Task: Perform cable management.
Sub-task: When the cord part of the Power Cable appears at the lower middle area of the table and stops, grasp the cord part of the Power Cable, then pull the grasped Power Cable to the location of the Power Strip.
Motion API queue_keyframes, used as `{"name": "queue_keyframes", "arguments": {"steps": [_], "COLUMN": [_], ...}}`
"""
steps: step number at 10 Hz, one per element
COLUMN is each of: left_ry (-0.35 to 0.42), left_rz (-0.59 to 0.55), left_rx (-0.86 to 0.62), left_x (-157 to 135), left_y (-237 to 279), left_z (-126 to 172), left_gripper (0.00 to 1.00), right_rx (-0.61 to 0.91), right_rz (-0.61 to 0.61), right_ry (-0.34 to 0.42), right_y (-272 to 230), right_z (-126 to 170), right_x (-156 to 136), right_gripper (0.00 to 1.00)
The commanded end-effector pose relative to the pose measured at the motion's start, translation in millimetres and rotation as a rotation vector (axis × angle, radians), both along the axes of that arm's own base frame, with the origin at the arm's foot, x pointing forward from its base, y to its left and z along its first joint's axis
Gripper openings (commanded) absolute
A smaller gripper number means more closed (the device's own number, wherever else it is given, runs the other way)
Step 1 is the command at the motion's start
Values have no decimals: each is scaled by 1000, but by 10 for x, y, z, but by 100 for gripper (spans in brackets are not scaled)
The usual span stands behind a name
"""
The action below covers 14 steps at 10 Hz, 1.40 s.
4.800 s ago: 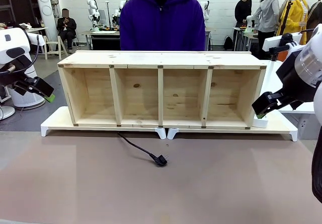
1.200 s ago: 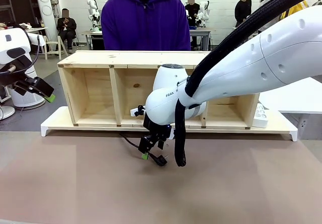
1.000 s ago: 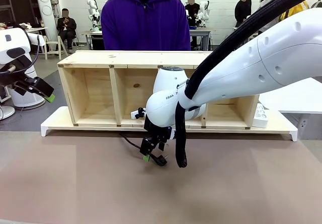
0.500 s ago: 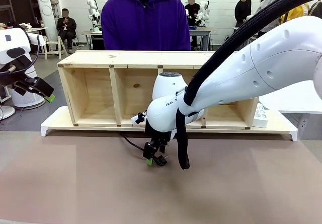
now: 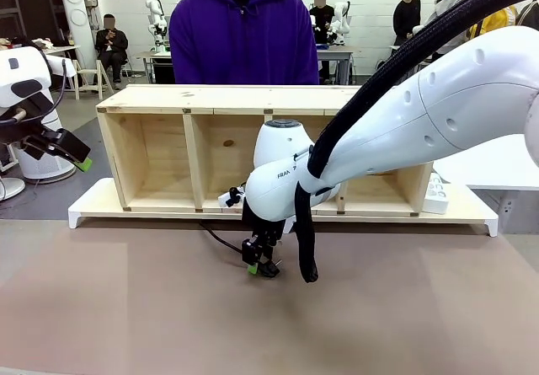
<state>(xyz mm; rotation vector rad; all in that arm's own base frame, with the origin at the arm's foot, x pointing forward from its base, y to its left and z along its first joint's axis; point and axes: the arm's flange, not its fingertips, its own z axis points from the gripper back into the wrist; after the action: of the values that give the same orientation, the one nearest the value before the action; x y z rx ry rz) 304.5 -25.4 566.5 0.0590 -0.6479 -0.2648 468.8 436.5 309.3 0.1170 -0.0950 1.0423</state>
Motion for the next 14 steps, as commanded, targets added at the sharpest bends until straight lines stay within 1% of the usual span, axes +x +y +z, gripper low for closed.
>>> {"name": "queue_keyframes", "arguments": {"steps": [1,2,3,4,5,6,7,10,11,12,14], "left_ry": [1,1,1,1,1,1,1,1,1,1,1], "left_rz": [10,10,10,10,10,10,10,10,10,10,10], "left_rx": [-7,-7,-7,-7,-7,-7,-7,-7,-7,-7,-7], "left_x": [3,3,3,3,3,3,3,3,3,3,3], "left_y": [5,5,5,5,5,5,5,5,5,5,5], "left_z": [-4,-4,-4,-4,-4,-4,-4,-4,-4,-4,-4], "left_gripper": [100,100,100,100,100,100,100,100,100,100,100], "right_rx": [-5,-4,-4,-6,-8,-11,-14,-25,-24,-13,-13], "right_rz": [16,14,14,15,13,10,11,20,18,-2,-2], "right_ry": [-2,2,5,8,10,13,15,13,72,11,11], "right_y": [5,1,3,3,0,-1,-2,5,46,-8,-8], "right_z": [29,38,41,44,49,57,58,59,41,41,41], "right_x": [42,50,51,53,56,61,57,62,61,28,28], "right_gripper": [25,39,6,20,0,2,0,0,4,4,4]}}
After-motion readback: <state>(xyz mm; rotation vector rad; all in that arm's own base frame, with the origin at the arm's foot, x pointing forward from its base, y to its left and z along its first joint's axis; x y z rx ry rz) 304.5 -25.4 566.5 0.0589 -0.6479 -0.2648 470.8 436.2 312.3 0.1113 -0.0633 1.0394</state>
